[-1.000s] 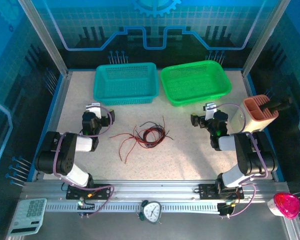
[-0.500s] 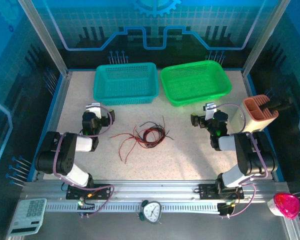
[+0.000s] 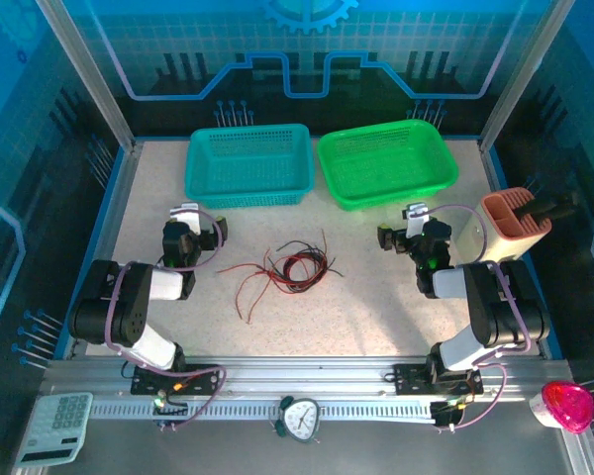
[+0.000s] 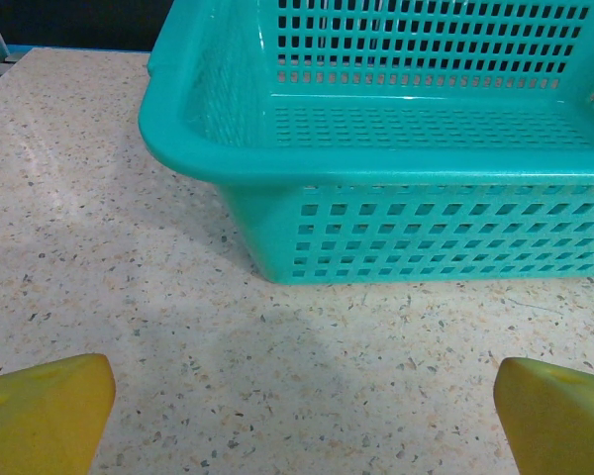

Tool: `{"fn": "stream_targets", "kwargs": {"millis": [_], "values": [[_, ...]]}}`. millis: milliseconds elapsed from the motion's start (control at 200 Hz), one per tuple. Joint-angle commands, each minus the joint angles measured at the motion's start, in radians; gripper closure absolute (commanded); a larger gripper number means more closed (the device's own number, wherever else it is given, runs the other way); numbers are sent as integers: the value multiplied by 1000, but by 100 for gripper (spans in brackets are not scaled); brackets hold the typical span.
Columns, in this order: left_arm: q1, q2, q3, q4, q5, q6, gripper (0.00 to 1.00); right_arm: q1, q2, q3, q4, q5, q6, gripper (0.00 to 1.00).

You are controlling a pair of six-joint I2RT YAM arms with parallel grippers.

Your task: Untangle the cables

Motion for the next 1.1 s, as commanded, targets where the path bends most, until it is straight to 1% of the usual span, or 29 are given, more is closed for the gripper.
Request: {"fn": "stream_targets", "kwargs": {"millis": [0,45,90,150,220,295,385,445,480,515,560,605,635,695,745,795,835,920,950,1020,1095], "values": [[3,-4,1,16,-10,-12,1,-15,-10,21,15,-15,-8,0],[3,-9,2,15,5,-8,1,-15,-11,19,17,-14,-8,0],[3,-29,24,-43,24,-1,1,-13,-23,27,-1,-14,-7,0],[-3,-65,61,-141,7,1,1,-9,-82,60,-105,-11,-14,0],[-3,-109,72,-198,-19,-7,1,-6,-160,123,-279,-3,-16,0],[-4,-166,69,-236,-40,-13,1,-3,-239,157,-371,0,15,0],[-3,-261,92,-331,-74,-41,1,-4,-330,199,-470,-11,69,0],[-3,-327,125,-408,-79,-63,1,-10,-375,230,-524,-24,166,0],[-3,-365,152,-465,-80,-86,1,-16,-396,249,-551,19,325,0],[-3,-398,189,-535,-80,-117,1,-27,-416,281,-668,63,502,0],[-3,-436,249,-643,-75,-169,1,-42,-428,335,-771,15,589,0],[-4,-468,316,-779,-73,-236,1,-37,-424,368,-784,-91,586,0],[-3,-482,356,-860,-59,-288,1,-27,-416,387,-795,-136,581,0],[-5,-504,425,-982,-4,-367,1,14,-398,438,-864,-148,587,0],[-8,-514,466,-1063,42,-428,1,61,-374,478,-939,-122,573,0],[-12,-519,492,-1117,94,-467,1,114,-345,534,-1003,-98,557,0],[-20,-520,507,-1157,131,-491,1,163,-317,566,-1055,-45,560,0],[-49,-520,524,-1234,165,-524,1,273,-243,621,-1124,54,560,0],[-61,-519,525,-1254,174,-533,1,308,-217,629,-1122,67,550,0],[-97,-514,515,-1279,184,-547,1,351,-148,637,-1082,29,546,0],[-137,-501,497,-1281,191,-561,1,357,-64,648,-1028,-56,575,7]]}}
